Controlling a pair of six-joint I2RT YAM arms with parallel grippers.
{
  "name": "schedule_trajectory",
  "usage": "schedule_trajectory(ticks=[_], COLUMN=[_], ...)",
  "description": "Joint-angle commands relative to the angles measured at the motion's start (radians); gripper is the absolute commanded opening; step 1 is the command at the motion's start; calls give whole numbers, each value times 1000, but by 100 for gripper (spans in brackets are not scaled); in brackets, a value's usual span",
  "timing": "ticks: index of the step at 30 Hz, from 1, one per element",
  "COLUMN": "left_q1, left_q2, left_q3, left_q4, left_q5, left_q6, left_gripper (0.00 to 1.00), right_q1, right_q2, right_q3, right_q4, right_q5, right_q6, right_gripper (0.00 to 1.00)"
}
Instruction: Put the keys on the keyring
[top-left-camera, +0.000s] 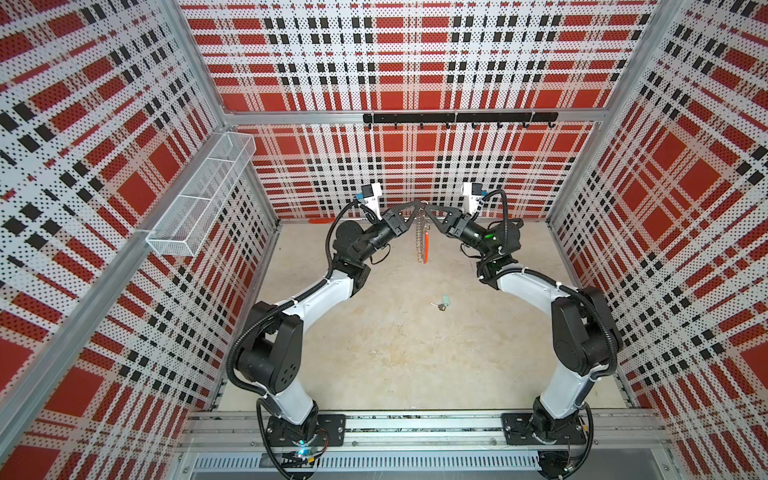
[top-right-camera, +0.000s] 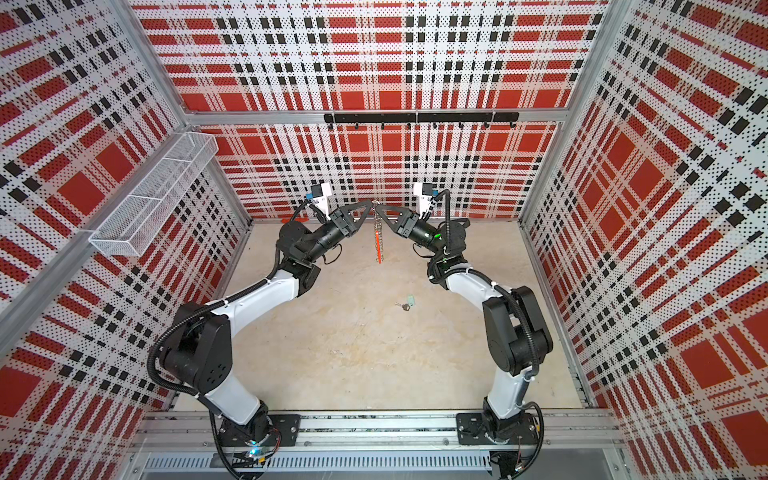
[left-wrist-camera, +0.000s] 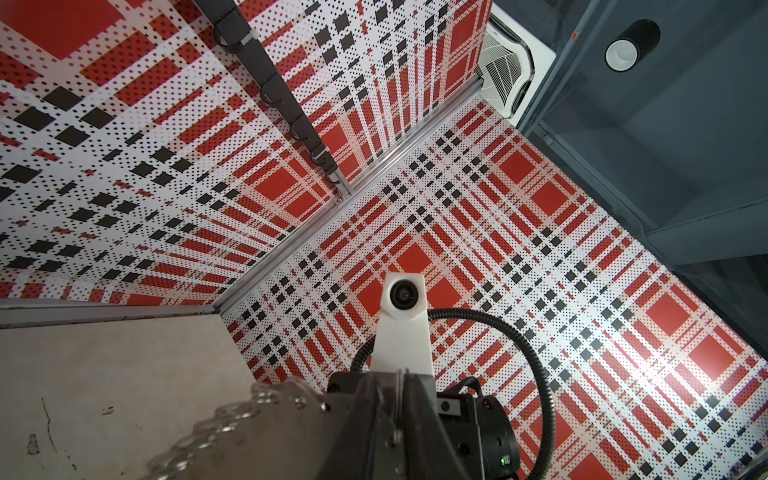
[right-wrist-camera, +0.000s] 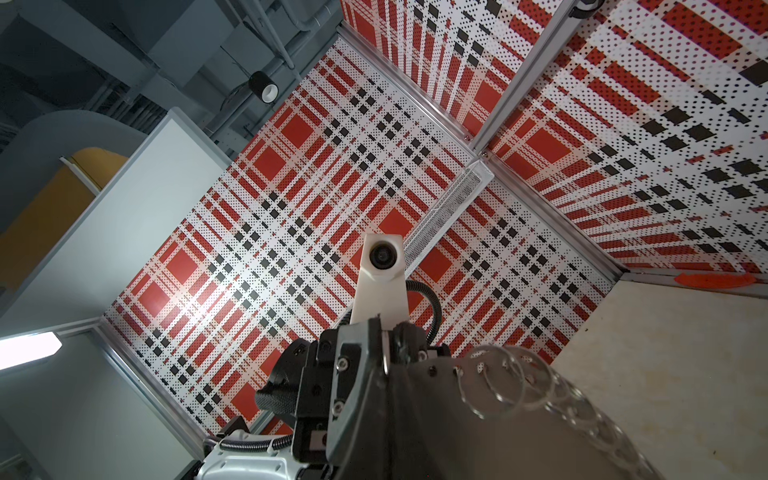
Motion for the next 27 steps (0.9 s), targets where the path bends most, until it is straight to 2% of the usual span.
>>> schedule_trajectory(ticks=[1, 11, 13, 15, 18, 20, 23, 27], left_q1=[-6, -8, -10, -12, -12, -12, -12, -10], left_q2=[8, 15, 14, 7, -8, -20, -33, -37], left_q3=[29, 35, 34, 30, 20, 15, 4, 4], left_q4=[28, 28, 28, 28, 28, 28, 28, 32], left_q5=[16, 23, 25, 25, 13, -3, -29, -25], left_q6=[3, -2, 0, 1, -3, -9, -27, -43], left_gripper=[17, 19, 14, 0, 0, 0, 0, 0], right_q1=[10, 11, 12, 12, 12, 10, -9, -63], right_q2=[-10, -25, -27, -29, -35, -44, -73, -130], right_q3=[36, 31, 27, 27, 22, 13, -22, -87], right_q4=[64, 46, 46, 45, 38, 36, 30, 1], right_q5=[-7, -8, -5, -5, 4, 15, 33, 48], right_q6=[21, 8, 8, 8, 10, 11, -2, -24], right_gripper=[0, 0, 0, 0, 1, 7, 25, 31])
